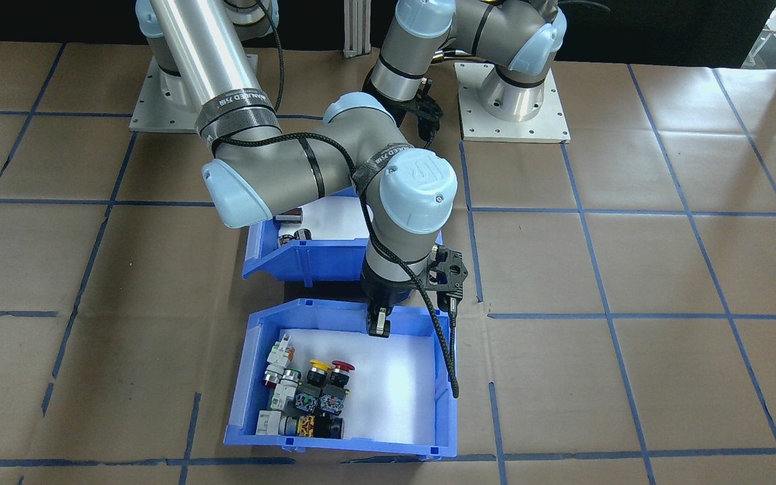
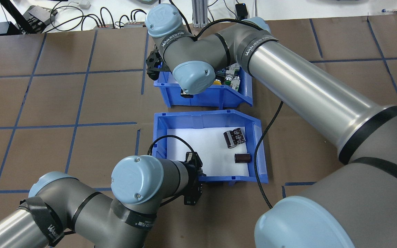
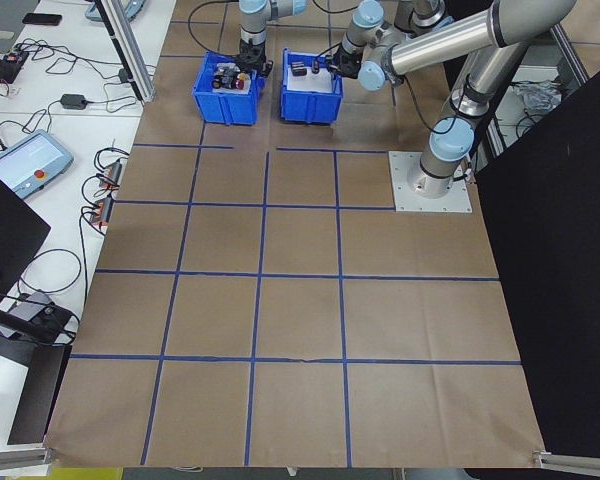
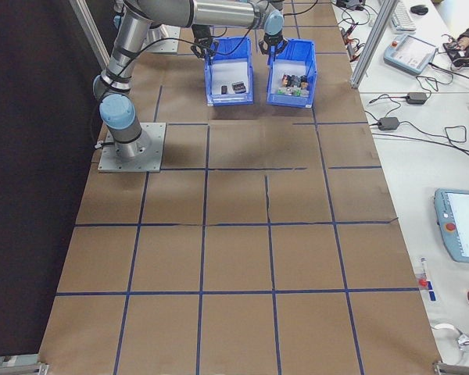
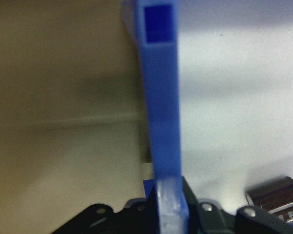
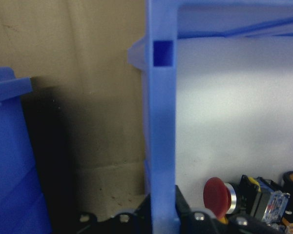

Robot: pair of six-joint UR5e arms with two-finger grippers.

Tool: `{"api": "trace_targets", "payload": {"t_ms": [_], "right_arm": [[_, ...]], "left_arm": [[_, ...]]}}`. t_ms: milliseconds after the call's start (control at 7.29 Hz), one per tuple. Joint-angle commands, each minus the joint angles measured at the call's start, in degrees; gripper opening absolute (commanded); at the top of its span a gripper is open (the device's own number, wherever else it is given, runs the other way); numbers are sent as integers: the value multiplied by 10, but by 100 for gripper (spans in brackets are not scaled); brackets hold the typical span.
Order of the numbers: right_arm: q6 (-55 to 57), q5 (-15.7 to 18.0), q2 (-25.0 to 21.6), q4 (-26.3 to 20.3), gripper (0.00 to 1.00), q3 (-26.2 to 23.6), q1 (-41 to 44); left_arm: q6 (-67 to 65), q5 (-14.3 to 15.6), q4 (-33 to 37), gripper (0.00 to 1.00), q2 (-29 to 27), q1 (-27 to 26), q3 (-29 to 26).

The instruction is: Place battery box in front

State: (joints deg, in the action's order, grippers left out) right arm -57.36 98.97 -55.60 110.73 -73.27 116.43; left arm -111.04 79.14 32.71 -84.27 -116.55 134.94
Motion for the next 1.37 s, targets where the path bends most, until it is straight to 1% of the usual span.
{"api": "trace_targets", "payload": {"t_ms": [0, 137, 274, 411, 548, 685, 823, 960, 1097, 1234], "right_arm": [[-17, 7, -32, 0, 0, 3, -14], [-48, 5, -54, -1, 0, 1, -39], [-86, 1, -76, -6, 0, 0, -72], [-112, -2, -96, -9, 0, -7, -100], [-127, -1, -111, -17, 0, -8, -120], [-163, 3, -125, -33, 0, -9, -140], [-207, 2, -142, -48, 0, -15, -171], [-270, 3, -162, -55, 0, -29, -207], [-332, 3, -187, -59, 0, -54, -250], [-393, -2, -215, -57, 0, -91, -295]], "left_arm": [[75, 2, 69, 0, 59, 27, 15], [121, 1, 119, 0, 98, 61, 15], [186, -2, 169, 0, 132, 109, 15], [260, -6, 209, 0, 155, 176, 14], [310, -13, 236, 0, 157, 247, 4], [335, -35, 240, 0, 142, 283, -12], [352, -36, 260, 0, 121, 288, -54], [352, -37, 278, 0, 83, 288, -103], [343, -38, 281, 0, 34, 287, -150], [337, -40, 280, 0, -4, 285, -185]]}}
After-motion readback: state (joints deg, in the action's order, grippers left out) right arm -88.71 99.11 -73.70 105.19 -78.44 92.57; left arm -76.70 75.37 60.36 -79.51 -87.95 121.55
